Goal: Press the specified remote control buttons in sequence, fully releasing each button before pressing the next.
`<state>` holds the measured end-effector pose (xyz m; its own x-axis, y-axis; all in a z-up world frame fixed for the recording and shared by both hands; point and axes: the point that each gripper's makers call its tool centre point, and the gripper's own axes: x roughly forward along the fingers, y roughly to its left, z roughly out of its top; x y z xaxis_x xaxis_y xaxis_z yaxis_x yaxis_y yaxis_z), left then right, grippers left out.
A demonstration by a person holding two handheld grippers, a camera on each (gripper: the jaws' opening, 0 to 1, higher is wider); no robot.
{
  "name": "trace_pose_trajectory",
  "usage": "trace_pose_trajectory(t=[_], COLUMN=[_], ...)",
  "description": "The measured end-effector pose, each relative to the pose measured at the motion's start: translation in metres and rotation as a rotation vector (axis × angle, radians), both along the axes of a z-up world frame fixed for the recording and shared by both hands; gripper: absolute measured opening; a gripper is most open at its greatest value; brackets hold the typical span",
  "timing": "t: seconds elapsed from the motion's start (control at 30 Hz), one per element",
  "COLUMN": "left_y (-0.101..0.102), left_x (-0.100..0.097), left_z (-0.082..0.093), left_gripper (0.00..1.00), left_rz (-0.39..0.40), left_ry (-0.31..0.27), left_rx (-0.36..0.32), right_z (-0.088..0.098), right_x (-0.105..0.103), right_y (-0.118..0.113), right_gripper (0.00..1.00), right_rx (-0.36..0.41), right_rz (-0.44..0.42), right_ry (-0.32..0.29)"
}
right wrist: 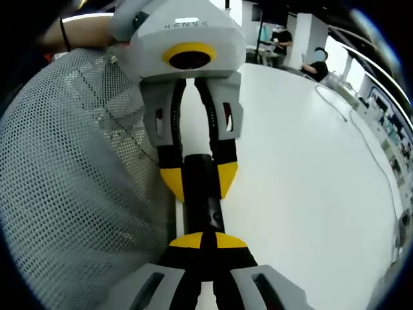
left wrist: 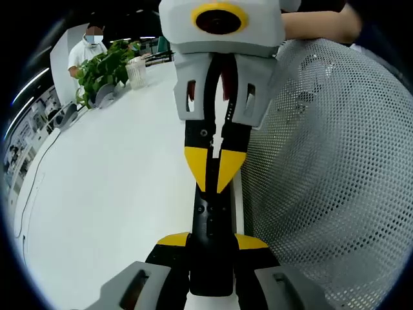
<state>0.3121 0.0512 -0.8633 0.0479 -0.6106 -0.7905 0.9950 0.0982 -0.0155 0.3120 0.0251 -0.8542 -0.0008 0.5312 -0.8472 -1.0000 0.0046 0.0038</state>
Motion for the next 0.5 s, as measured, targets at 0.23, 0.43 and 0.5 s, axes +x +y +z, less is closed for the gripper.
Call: trace_pose_trajectory(t=[0.23,0.43,0.5], left_y=[-0.0003,-0.0003,-0.0003], left_x=[-0.0002,-0.0004,-0.0004], left_z=[-0.0004,-0.0006,-0.0007], left_gripper=[0.25,0.25,0.25], left_rz=[-0.004,-0.005,-0.005], left_ry=[-0.002,-0.002,-0.003], left_rx=[0.001,0.004,0.007], right_z=[-0.0016,-0.0018,-0.0019], right_x=[-0.0007,-0.0003,-0.0001], right_y=[0.0006,0.0012,0.0008], right_gripper=[0.01,0.01,0.01], right_rx=[-0.033,-0.051,-0.049], right_rz=[0.045,0.05,0.04], right_ry=[-0.04,-0.049,-0.04])
